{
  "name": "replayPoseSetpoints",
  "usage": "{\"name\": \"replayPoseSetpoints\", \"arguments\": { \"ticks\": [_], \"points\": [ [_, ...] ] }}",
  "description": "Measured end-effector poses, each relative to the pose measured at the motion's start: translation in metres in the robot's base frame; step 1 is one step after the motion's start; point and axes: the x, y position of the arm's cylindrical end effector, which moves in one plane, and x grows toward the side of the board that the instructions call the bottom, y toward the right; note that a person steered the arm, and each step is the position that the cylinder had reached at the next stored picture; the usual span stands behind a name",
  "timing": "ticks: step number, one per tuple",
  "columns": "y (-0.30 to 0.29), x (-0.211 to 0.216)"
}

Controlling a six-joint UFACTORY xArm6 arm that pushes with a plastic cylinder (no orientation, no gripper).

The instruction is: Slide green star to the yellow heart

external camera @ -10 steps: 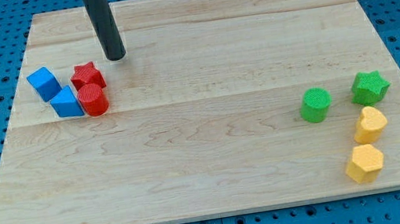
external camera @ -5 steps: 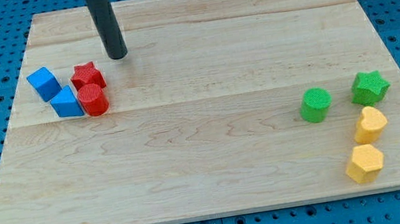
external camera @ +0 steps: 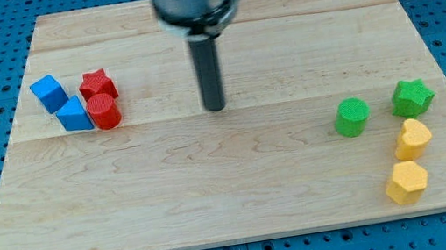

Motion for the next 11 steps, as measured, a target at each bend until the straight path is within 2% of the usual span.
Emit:
{"name": "replayPoseSetpoints", "arguments": {
  "ticks": [2,3,4,5,11],
  "points": [
    [0.19,-0.022],
    [0.233,0.02],
    [0.245,0.06],
    [0.25,0.071],
    [0.147,0.053]
  ]
}}
